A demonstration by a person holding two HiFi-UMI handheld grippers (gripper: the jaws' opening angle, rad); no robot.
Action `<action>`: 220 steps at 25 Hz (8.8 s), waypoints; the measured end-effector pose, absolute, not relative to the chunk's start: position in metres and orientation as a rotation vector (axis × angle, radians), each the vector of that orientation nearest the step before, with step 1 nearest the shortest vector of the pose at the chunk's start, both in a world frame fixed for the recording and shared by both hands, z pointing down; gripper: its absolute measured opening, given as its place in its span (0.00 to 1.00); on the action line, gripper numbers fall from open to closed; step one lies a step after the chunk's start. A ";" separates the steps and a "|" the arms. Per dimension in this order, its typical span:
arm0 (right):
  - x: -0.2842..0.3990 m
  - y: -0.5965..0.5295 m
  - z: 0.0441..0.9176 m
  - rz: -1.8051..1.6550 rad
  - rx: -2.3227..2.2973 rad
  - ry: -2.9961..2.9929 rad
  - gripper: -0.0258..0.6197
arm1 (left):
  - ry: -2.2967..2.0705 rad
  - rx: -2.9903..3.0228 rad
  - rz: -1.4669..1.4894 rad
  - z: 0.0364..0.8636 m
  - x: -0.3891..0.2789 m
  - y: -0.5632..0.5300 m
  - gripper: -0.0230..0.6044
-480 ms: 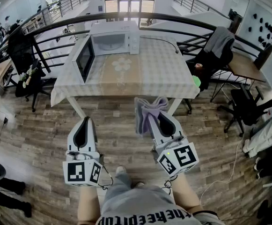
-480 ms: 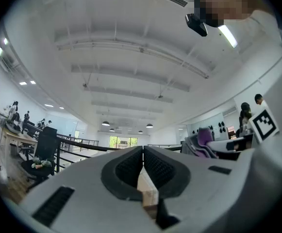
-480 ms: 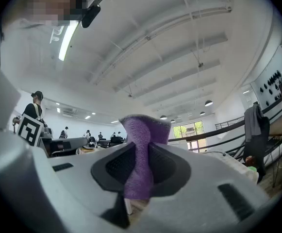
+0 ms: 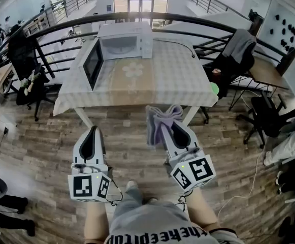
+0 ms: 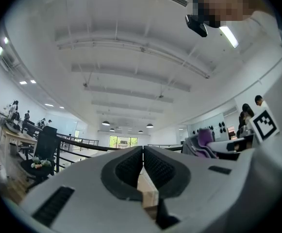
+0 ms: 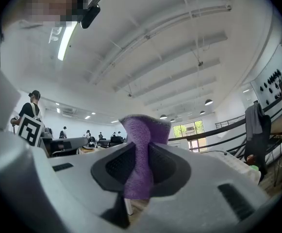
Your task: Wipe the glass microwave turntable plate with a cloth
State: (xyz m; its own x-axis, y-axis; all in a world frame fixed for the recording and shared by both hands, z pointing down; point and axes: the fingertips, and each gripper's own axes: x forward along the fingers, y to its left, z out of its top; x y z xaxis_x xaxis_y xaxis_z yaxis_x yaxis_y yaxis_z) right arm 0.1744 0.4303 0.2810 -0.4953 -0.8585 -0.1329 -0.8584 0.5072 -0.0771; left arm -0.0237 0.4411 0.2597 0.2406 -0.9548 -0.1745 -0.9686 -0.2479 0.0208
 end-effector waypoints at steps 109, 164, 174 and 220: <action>0.107 -0.194 0.298 -0.152 -1.450 2.541 0.17 | 1.843 -2.389 0.270 0.263 -0.090 -0.168 0.05; 0.024 -0.336 0.491 -0.530 -1.809 2.822 0.16 | 1.658 -2.720 0.153 0.365 -0.103 -0.248 0.05; 0.013 -0.360 0.515 -0.532 -1.832 2.894 0.17 | 1.690 -2.707 0.168 0.365 -0.108 -0.255 0.05; -0.030 -0.436 0.594 -0.503 -2.055 3.192 0.17 | 1.737 -2.771 0.131 0.389 -0.115 -0.274 0.05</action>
State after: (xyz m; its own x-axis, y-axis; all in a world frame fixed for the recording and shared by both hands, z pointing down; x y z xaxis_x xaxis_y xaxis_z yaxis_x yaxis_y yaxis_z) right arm -0.0297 -0.4357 0.5938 -0.2620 -0.7094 0.6543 -0.8762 0.4590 0.1467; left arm -0.1154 -0.2743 0.3886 0.4357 -0.9001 0.0022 -0.8896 -0.4303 0.1531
